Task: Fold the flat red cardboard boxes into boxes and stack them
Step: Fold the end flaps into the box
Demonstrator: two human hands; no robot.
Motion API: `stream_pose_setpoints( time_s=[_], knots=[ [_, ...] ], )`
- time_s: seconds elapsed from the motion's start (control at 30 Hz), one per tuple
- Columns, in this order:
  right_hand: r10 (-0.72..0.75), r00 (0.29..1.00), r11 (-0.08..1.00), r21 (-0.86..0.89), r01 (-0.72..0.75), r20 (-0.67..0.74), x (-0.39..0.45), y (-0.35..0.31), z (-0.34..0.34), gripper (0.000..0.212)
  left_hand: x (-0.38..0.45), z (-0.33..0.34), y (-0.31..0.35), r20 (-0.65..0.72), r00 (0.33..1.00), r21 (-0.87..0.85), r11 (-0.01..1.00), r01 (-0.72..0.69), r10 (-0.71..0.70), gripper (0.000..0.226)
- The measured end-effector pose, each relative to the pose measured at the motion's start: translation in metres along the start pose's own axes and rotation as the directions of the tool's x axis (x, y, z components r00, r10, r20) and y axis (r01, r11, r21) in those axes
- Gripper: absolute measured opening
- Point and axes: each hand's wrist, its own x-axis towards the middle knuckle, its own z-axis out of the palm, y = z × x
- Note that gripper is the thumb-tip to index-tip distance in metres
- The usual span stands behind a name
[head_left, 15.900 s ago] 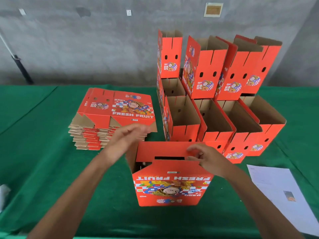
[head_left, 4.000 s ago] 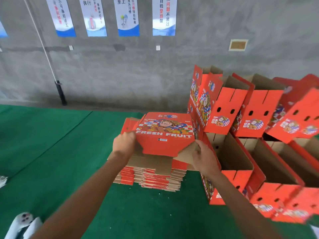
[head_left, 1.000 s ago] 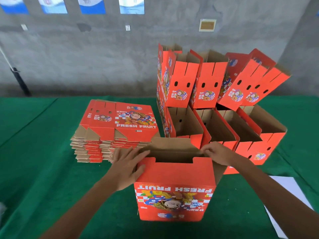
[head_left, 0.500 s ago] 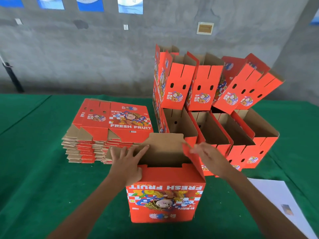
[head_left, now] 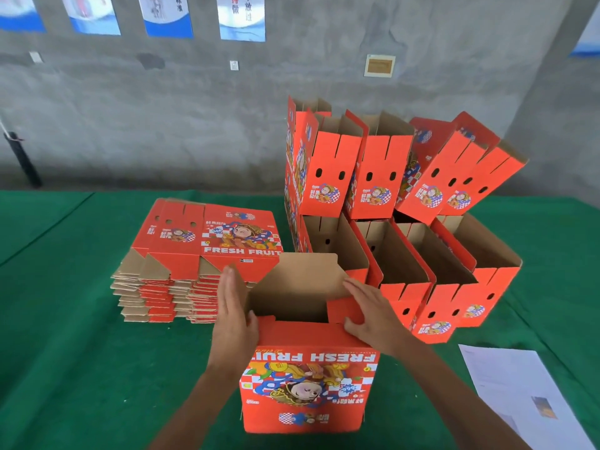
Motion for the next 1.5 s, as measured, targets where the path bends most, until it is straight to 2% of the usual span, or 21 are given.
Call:
stream_pose_setpoints(
  time_s=[0.13,0.17,0.23,0.3,0.37,0.43,0.53,0.57,0.6,0.67,0.73,0.87,0.97,1.13,1.27,1.37,1.43,1.47,1.5],
  knots=[
    [0.018,1.0,1.0,0.016,-0.018,0.017,0.003,0.002,0.004,0.082,-0.002,-0.001,-0.006,0.193,0.979,-0.028,0.997,-0.068,0.073,0.102],
    [0.017,1.0,0.999,0.027,-0.017,0.023,0.003,0.002,0.006,0.082,-0.003,-0.001,-0.009,0.252,0.965,-0.021,0.998,-0.067,0.07,0.092],
    [0.017,1.0,0.998,0.067,-0.018,0.025,0.004,0.0,0.009,0.084,-0.003,-0.001,-0.012,0.348,0.933,0.052,0.992,-0.117,0.092,0.053],
    [0.016,1.0,0.993,0.12,-0.017,0.006,0.005,-0.002,0.01,0.088,0.002,0.002,-0.016,0.348,0.932,0.114,0.982,-0.151,0.102,0.049],
    [0.027,0.999,0.984,0.177,-0.022,-0.027,0.004,-0.001,0.008,0.094,0.009,0.005,-0.014,0.326,0.945,0.056,0.998,-0.021,0.002,0.039],
    [0.048,0.998,0.976,0.215,-0.04,-0.03,0.003,-0.001,0.005,0.094,0.018,0.008,-0.013,0.279,0.958,-0.026,0.997,0.072,-0.062,0.054],
    [0.007,1.0,0.991,0.137,-0.005,-0.013,0.0,-0.001,0.005,0.074,0.023,0.008,-0.012,0.292,0.953,-0.013,0.996,0.083,-0.076,0.074],
    [-0.024,0.999,0.995,0.093,0.026,-0.023,0.0,0.0,0.005,0.062,0.023,0.011,-0.013,0.293,0.955,0.004,0.999,0.038,-0.037,0.067],
    [-0.054,0.998,0.997,0.06,0.057,-0.042,0.0,0.001,0.004,0.048,0.022,0.012,-0.012,0.288,0.958,0.029,1.0,-0.007,-0.002,0.051],
    [-0.079,0.993,0.995,0.06,0.085,-0.083,-0.001,0.003,0.006,0.034,0.02,0.014,-0.006,0.265,0.964,0.074,0.997,-0.014,-0.006,0.024],
    [-0.049,0.995,0.992,0.113,0.059,-0.09,0.0,0.004,0.009,0.033,0.022,0.016,0.0,0.31,0.946,0.187,0.982,0.033,-0.091,0.033],
    [0.05,0.998,0.984,0.167,-0.055,0.038,0.002,0.003,0.009,0.05,0.031,0.021,0.002,0.479,0.837,0.408,0.911,0.055,-0.265,0.099],
    [0.086,0.994,0.986,0.134,-0.095,0.074,0.004,-0.003,0.008,0.062,0.036,0.024,-0.002,0.481,0.8,0.476,0.873,0.107,-0.36,0.115],
    [0.127,0.992,0.992,-0.023,-0.127,0.014,0.01,-0.016,0.007,0.086,0.037,0.036,0.011,0.395,0.834,0.602,0.794,0.082,-0.385,0.108],
    [0.143,0.99,0.989,-0.038,-0.142,0.012,0.006,-0.019,0.007,0.086,0.034,0.035,0.016,0.375,0.856,0.614,0.787,0.059,-0.357,0.092],
    [0.201,0.977,0.971,0.146,-0.188,-0.078,0.0,-0.021,0.01,0.067,0.031,0.031,0.012,0.357,0.878,0.55,0.832,0.08,-0.32,0.073],
    [0.356,0.918,0.916,0.258,-0.307,-0.172,-0.003,-0.02,0.011,0.063,0.026,0.029,0.013,0.311,0.883,0.529,0.836,0.148,-0.352,0.075],
    [0.457,0.877,0.866,0.3,-0.4,-0.149,-0.003,-0.018,0.011,0.066,0.024,0.028,0.013,0.289,0.876,0.527,0.828,0.191,-0.386,0.079],
    [0.553,0.831,0.786,0.364,-0.499,-0.056,-0.004,-0.015,0.011,0.074,0.023,0.027,0.012,0.274,0.866,0.515,0.824,0.234,-0.417,0.081]
  ],
)
